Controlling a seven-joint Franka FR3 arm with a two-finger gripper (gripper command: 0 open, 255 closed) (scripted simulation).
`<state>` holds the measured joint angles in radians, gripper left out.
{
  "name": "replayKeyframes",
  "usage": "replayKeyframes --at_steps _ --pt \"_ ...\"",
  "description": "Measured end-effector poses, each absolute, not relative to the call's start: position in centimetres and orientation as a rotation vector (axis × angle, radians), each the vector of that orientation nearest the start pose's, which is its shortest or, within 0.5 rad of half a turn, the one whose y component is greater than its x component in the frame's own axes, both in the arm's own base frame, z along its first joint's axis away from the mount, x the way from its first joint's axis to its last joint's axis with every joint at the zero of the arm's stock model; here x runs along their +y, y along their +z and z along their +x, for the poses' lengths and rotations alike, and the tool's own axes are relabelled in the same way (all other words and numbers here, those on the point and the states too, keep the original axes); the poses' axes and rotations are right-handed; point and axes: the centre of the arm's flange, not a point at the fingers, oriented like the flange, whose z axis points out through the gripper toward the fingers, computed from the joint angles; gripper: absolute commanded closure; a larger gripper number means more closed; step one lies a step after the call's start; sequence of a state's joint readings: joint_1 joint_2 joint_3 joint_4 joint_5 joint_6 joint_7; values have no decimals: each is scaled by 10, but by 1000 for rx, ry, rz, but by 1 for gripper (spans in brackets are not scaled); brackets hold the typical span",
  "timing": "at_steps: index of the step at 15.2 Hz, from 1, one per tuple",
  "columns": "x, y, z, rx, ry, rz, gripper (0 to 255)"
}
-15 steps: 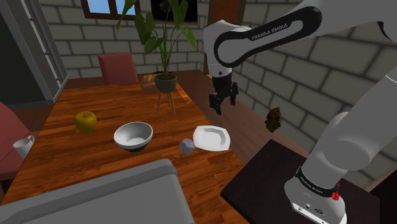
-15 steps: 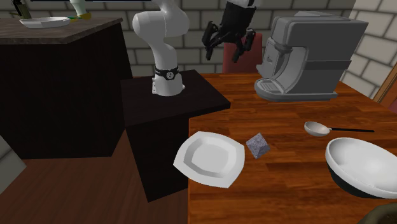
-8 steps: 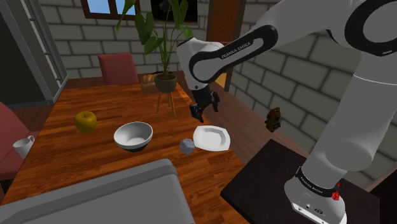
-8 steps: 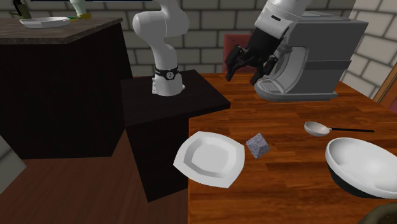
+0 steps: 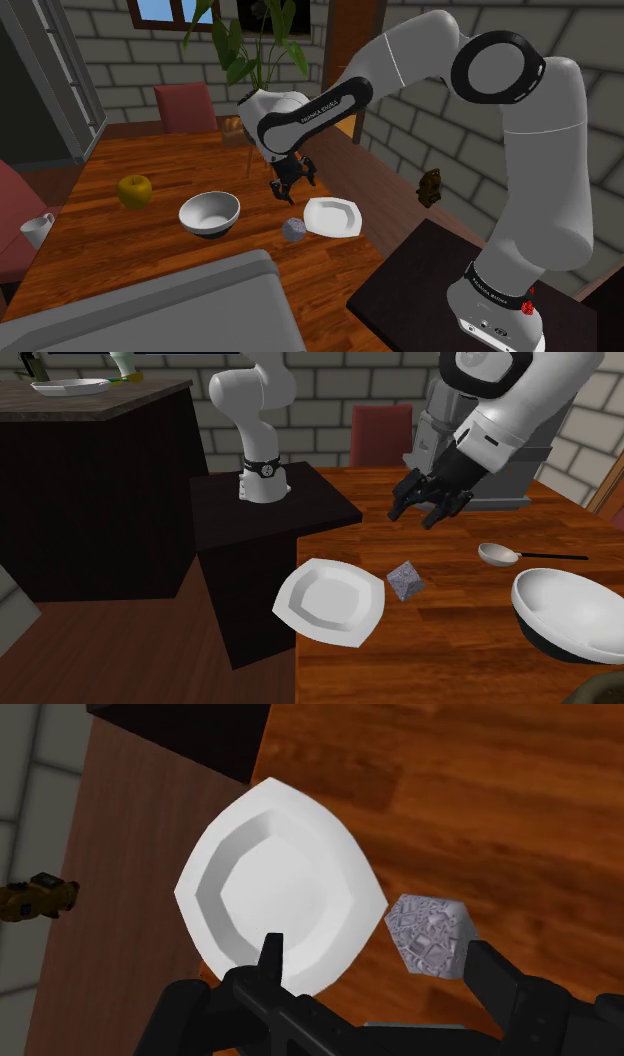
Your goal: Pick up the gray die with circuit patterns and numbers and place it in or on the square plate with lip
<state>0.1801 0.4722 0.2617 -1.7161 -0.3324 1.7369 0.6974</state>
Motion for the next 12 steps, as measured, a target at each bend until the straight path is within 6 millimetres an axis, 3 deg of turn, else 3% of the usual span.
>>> replayKeyframes --at_steps 7,12 --pt "265 223 637 264 482 -3588 0" --pt "260 193 637 272 486 -3602 0"
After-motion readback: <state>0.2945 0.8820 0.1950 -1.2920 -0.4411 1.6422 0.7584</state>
